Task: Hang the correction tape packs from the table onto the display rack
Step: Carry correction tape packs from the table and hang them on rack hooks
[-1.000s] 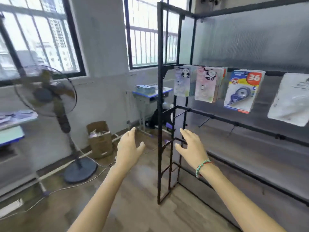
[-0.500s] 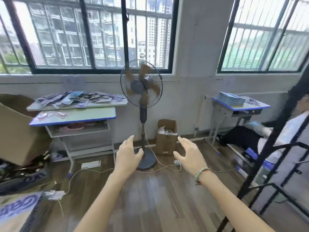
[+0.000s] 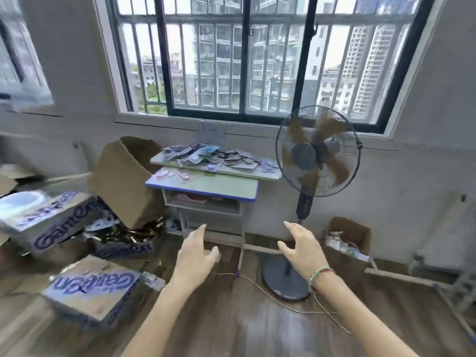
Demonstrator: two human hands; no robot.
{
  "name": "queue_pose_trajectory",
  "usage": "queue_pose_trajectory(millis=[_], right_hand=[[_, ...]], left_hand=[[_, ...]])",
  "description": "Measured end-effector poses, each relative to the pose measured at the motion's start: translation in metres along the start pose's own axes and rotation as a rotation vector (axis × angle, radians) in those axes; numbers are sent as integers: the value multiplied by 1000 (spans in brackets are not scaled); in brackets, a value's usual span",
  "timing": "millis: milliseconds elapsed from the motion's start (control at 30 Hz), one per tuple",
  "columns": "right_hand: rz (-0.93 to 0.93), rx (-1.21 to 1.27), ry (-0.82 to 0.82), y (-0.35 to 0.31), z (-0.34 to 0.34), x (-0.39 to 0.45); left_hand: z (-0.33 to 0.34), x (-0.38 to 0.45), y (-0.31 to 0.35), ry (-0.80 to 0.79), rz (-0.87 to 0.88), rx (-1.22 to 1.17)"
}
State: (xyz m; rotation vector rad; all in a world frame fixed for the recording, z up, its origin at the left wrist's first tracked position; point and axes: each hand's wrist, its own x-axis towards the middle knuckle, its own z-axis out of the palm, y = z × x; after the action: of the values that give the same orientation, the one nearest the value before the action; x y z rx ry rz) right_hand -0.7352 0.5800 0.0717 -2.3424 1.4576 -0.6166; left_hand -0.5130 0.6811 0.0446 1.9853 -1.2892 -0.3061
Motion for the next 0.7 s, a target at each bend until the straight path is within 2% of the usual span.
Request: queue_pose_trajectory(millis=[167,367,700], right_hand=[[-60,3,-49,-11,33,78],[-58,36,-27,-28,67,177],[76,102,-4,-51,124,315]], left_hand=[[-3,58,-34,54,-86,5],[-4,159,-66,89,-84,-64],[-13,314,-117,4,-52,-49]])
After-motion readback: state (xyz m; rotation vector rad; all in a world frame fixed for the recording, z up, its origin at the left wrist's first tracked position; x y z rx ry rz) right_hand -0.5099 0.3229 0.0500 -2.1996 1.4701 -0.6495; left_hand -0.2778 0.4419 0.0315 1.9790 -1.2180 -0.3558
